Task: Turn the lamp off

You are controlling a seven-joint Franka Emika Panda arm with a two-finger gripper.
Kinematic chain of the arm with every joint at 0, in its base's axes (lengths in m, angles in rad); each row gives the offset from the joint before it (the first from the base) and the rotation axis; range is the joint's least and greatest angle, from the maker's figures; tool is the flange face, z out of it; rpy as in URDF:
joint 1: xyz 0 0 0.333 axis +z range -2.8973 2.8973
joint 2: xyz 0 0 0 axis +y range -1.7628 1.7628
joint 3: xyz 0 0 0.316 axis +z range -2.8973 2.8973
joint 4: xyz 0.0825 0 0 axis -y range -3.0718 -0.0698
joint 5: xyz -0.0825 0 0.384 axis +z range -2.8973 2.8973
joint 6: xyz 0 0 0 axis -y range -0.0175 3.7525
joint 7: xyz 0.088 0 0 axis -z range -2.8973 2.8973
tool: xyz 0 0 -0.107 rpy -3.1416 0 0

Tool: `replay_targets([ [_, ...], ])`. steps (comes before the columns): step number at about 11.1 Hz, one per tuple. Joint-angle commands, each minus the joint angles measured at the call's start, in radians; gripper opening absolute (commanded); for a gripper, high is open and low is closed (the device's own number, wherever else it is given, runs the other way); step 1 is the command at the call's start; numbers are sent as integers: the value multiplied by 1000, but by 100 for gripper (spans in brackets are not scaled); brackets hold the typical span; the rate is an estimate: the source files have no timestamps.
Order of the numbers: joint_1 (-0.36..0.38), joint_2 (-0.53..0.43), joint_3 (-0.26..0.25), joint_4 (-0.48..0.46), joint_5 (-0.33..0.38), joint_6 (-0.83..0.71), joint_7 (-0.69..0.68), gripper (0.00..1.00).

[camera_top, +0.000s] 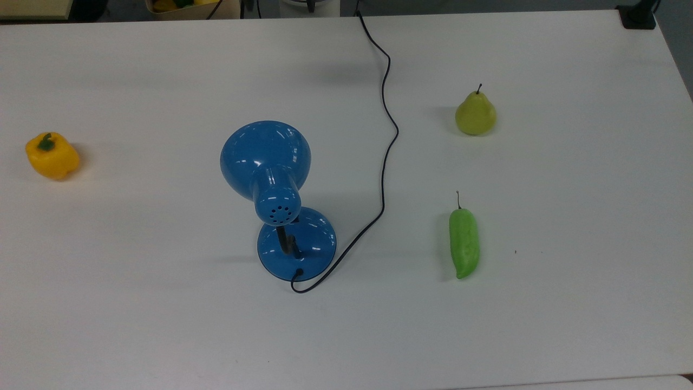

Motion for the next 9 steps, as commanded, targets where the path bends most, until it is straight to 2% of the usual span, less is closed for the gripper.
replay_targets([
  [1,15,-9,5,92,21,-100,104,100],
  [2,16,-8,14,115,31,-99,160,100],
  [3,15,-5,48,116,32,-85,179,100],
  [5,15,-3,100,100,29,2,171,100],
  [6,15,1,105,87,29,41,159,100],
  [9,16,15,103,60,11,101,-41,100],
])
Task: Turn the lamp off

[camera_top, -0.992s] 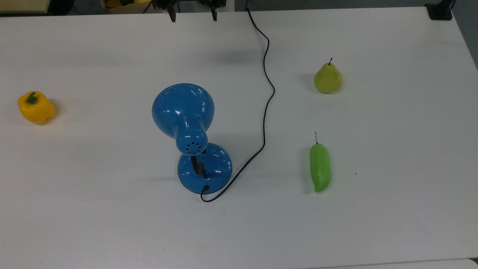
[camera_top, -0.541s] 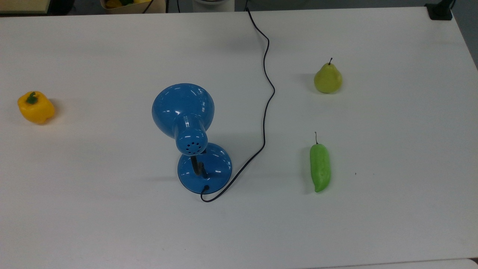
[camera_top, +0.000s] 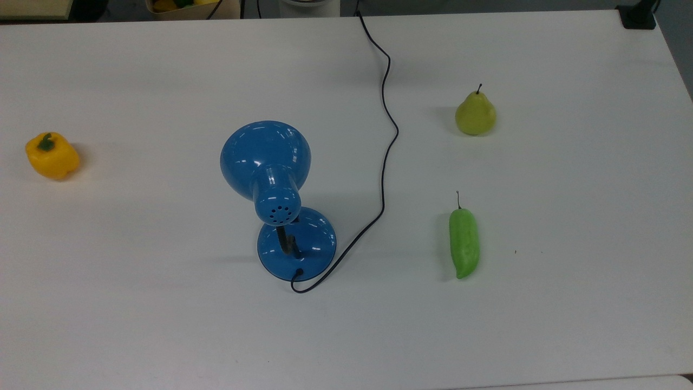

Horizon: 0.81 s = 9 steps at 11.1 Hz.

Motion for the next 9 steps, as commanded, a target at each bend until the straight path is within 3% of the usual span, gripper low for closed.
replay_targets([
  [1,6,19,-13,-26,-24,47,-190,100],
  [2,19,30,-17,-30,-42,64,-249,100],
  [5,35,36,-56,-43,-98,130,-255,100],
  [9,39,35,-63,-36,-107,119,-245,100],
])
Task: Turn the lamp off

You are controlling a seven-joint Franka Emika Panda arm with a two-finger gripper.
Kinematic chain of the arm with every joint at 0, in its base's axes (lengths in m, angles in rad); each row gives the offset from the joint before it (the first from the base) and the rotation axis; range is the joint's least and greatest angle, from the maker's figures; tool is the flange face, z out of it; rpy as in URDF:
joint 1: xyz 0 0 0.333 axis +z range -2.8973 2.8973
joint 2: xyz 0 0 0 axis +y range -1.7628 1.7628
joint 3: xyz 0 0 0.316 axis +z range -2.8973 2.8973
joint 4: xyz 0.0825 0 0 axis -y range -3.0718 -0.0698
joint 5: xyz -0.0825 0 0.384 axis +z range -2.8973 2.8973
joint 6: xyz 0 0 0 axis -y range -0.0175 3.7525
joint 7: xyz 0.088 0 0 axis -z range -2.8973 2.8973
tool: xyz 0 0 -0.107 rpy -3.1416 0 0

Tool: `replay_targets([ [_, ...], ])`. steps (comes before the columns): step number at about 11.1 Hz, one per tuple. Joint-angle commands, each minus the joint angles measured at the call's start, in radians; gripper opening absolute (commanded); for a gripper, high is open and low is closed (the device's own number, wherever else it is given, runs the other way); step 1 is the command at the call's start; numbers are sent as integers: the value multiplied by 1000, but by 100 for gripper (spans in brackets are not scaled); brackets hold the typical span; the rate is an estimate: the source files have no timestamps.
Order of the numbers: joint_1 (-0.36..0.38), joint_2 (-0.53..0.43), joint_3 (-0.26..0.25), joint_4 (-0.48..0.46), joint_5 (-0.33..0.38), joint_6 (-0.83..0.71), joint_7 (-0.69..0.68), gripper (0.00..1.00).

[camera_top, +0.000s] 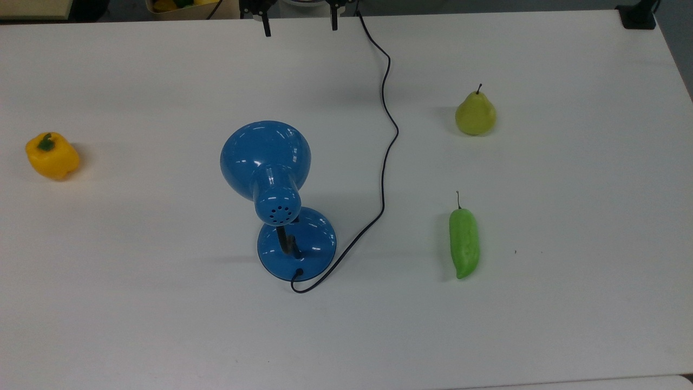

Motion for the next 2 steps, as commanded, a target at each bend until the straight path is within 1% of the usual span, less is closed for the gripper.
replay_targets([
  [1,24,-16,-20,-14,-12,12,-10,100],
  [2,24,-16,-20,-14,-11,12,-10,100],
])
